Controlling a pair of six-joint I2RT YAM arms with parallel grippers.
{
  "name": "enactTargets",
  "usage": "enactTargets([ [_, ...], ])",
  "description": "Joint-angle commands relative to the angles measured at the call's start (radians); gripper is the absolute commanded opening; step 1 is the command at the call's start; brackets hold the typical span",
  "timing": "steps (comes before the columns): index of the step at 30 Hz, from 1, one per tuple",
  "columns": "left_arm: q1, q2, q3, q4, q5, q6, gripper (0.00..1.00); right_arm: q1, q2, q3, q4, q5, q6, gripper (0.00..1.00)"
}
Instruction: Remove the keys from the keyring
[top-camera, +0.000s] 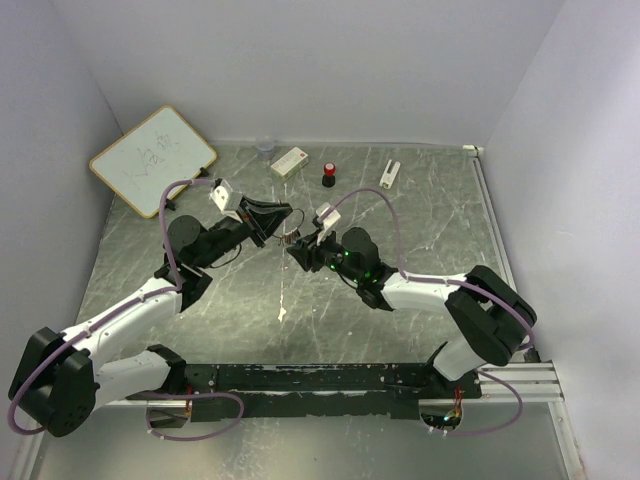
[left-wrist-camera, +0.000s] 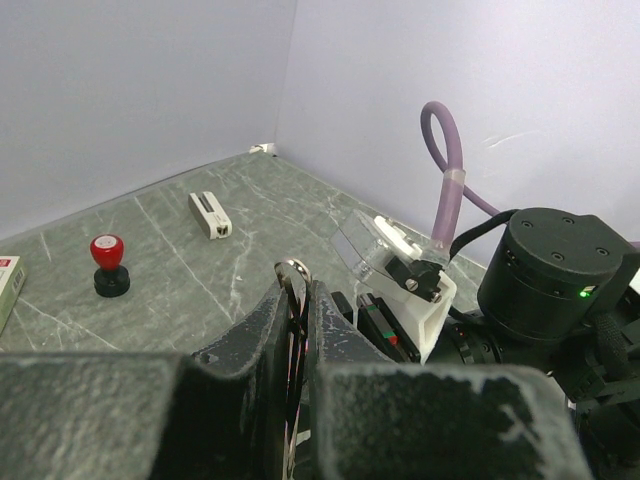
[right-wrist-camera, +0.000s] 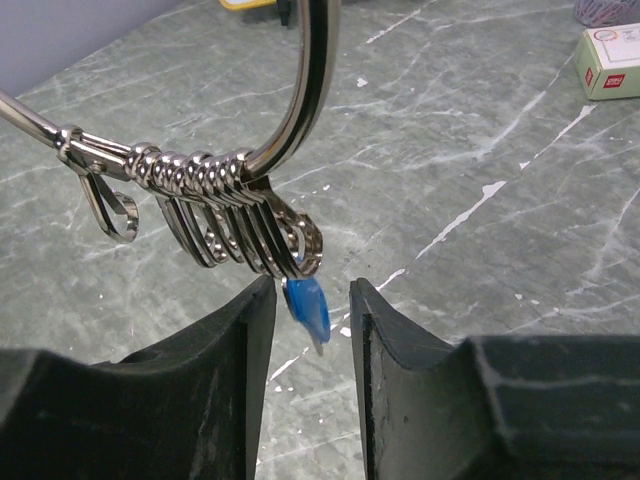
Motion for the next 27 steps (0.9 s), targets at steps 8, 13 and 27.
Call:
enactTargets([
  [8,0.006,-0.021,-0.008,0.056,-0.041,0.001,0.07,0.013,0.001,0.033,-0.005,0.005,-0.018,0.02],
  [13,0.006,-0.008,-0.007,0.029,-0.101,0.035,0.07,0.025,-0.038,0.045,-0.101,0.045,-0.04,0.0],
  [27,0.006,0.055,-0.031,-0.032,-0.175,0.066,0.96,0.077,-0.227,0.245,-0.718,0.372,-0.103,0.0],
])
